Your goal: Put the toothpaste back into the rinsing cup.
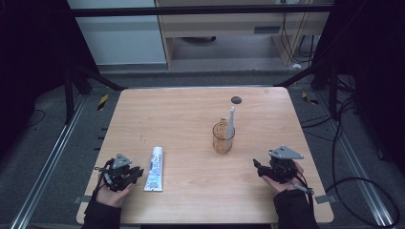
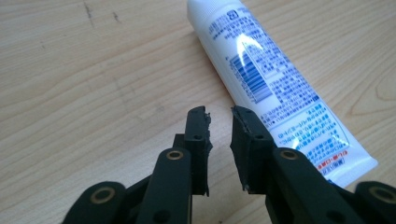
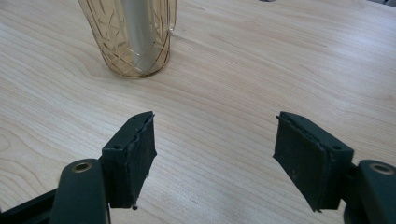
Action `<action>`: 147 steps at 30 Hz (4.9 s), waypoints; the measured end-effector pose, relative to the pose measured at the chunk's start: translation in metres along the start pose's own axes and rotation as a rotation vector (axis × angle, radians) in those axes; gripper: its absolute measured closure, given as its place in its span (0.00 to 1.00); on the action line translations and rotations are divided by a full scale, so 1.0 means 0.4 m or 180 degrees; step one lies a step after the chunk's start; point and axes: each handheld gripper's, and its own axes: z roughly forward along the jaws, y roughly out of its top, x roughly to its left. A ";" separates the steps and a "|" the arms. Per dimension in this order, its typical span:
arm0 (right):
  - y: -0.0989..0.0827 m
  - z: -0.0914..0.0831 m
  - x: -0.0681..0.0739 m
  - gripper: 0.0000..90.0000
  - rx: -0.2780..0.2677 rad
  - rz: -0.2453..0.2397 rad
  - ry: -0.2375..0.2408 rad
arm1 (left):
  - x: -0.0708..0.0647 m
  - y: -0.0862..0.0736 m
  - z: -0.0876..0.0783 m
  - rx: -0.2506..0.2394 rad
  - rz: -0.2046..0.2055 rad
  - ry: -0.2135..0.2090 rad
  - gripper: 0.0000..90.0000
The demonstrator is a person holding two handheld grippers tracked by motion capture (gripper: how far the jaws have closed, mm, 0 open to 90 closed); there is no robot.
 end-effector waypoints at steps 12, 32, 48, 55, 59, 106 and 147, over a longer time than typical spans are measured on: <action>-0.007 -0.001 -0.005 0.32 0.0006 0.0040 0.0038 | -0.030 0.002 0.012 0.0241 0.0139 -0.0156 0.93; -0.009 0.006 -0.007 0.32 0.0046 0.0009 -0.0006 | -0.055 0.009 0.023 0.0277 0.0262 -0.0333 0.96; -0.012 0.013 -0.009 0.32 0.0077 0.0051 -0.0017 | -0.084 0.026 0.040 0.0237 0.0347 -0.0424 0.97; -0.013 0.015 -0.008 0.32 0.0084 0.0050 -0.0017 | -0.103 0.039 0.053 0.0223 0.0370 -0.0451 0.97; -0.015 0.019 -0.007 0.32 0.0107 0.0054 -0.0020 | -0.112 0.050 0.064 0.0192 0.0392 -0.0442 0.98; -0.021 0.042 -0.004 0.31 0.0201 0.0047 -0.0012 | 0.020 0.171 0.087 -0.0204 0.0101 0.0095 0.99; -0.022 0.040 -0.011 0.31 0.0196 0.0044 -0.0021 | 0.032 0.155 0.057 0.0084 0.0224 -0.0086 0.89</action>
